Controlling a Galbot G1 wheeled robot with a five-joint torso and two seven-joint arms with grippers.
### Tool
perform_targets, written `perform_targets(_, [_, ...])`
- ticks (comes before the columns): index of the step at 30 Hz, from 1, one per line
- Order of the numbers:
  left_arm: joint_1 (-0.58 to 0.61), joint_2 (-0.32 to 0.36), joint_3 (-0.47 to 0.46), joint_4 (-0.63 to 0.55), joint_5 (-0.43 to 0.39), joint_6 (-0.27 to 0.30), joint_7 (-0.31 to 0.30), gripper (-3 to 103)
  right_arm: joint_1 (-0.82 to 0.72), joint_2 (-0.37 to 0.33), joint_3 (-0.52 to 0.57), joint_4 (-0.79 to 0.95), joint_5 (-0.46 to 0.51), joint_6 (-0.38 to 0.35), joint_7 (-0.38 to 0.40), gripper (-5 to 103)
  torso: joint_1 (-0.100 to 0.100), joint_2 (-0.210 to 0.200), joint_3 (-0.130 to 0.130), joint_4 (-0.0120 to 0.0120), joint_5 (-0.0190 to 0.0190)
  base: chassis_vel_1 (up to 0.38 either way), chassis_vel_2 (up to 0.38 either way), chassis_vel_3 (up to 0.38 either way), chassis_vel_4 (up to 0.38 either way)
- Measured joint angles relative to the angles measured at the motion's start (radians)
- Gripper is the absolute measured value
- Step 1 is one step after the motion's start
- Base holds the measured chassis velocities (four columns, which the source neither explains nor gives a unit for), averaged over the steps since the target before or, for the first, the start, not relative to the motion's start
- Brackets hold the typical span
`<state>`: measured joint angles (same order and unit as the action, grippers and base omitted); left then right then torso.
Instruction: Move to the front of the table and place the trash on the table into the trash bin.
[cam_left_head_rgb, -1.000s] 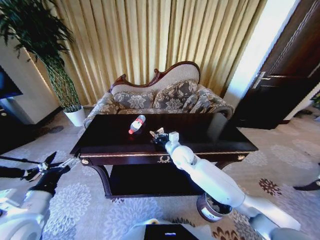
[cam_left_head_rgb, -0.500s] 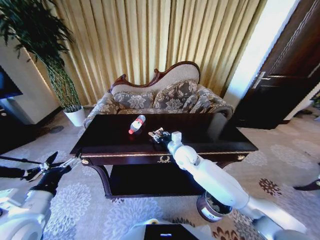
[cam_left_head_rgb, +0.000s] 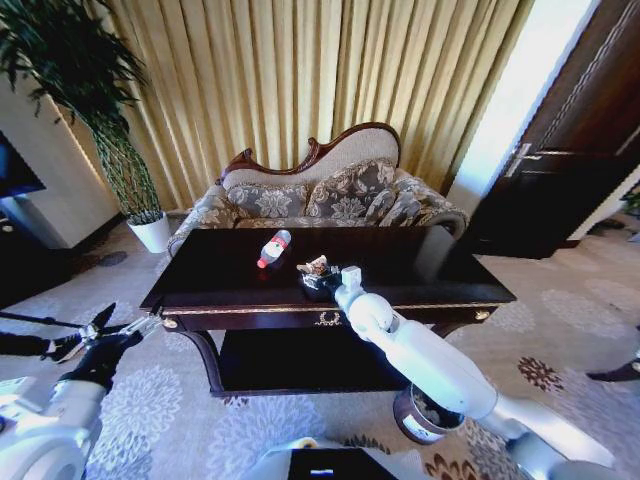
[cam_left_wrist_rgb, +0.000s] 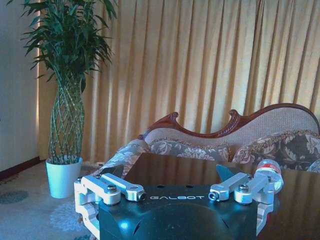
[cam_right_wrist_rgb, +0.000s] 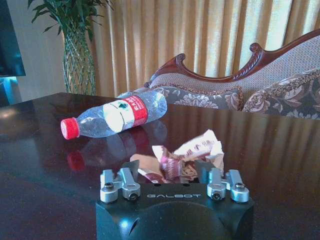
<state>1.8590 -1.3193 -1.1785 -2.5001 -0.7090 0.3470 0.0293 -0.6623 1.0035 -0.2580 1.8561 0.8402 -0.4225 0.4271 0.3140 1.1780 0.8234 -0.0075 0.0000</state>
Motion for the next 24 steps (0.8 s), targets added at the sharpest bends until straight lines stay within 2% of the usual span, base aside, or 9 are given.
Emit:
perform_targets(1, [0.0, 0.001, 0.0, 0.0, 0.0, 0.0, 0.0, 100, -0.001, 0.0, 0.0, 0.0, -0.003, 0.001, 0.0, 54, 0.0, 0.0, 0.0, 0.0, 0.0, 0.0, 0.0, 0.0, 0.0])
perform_targets(3, [-0.001, 0.001, 0.0, 0.0, 0.0, 0.0, 0.0, 100, -0.001, -0.001, 0.001, -0.001, -0.005, 0.002, 0.0, 54, 0.0, 0.0, 0.0, 0.0, 0.0001, 0.0, 0.0, 0.0, 0.0])
perform_targets(6, [-0.002, 0.002, 0.0, 0.0, -0.001, -0.001, 0.0, 100, -0.001, -0.004, 0.003, -0.001, -0.007, 0.004, 0.0, 37, 0.0, 0.0, 0.0, 0.0, 0.0, 0.0, 0.0, 0.0, 0.0])
perform_targets(9, [-0.002, 0.002, 0.0, 0.0, -0.001, -0.001, 0.0, 100, -0.002, -0.006, 0.005, -0.002, -0.008, 0.006, 0.0, 32, 0.0, 0.0, 0.0, 0.0, 0.0, 0.0, 0.0, 0.0, 0.0])
perform_targets(12, [-0.002, 0.002, 0.001, 0.0, -0.001, -0.001, 0.0, 100, -0.009, -0.008, 0.01, -0.001, -0.013, 0.013, -0.001, 16, 0.0, 0.0, 0.0, 0.0, 0.0001, 0.0, 0.0, 0.0, 0.0])
perform_targets(14, [-0.002, 0.002, 0.001, 0.0, -0.001, -0.001, 0.0, 100, -0.01, -0.009, 0.011, -0.001, -0.014, 0.015, -0.001, 16, 0.0, 0.0, 0.0, 0.0, 0.0, 0.0, 0.0, 0.0, 0.0])
perform_targets(17, [-0.002, -0.001, 0.003, 0.0, -0.001, -0.001, 0.0, 100, -0.023, -0.015, 0.016, 0.004, -0.025, 0.024, -0.002, 4, 0.0, 0.0, 0.0, 0.0, 0.0, 0.0, 0.0, 0.0, 0.0])
perform_targets(24, [-0.004, 0.001, 0.003, 0.0, 0.0, -0.002, 0.0, 100, -0.036, -0.028, 0.051, 0.023, -0.029, 0.05, -0.002, 2, 0.0, 0.0, 0.0, 0.0001, 0.0, 0.0, 0.0, 0.0, 0.0])
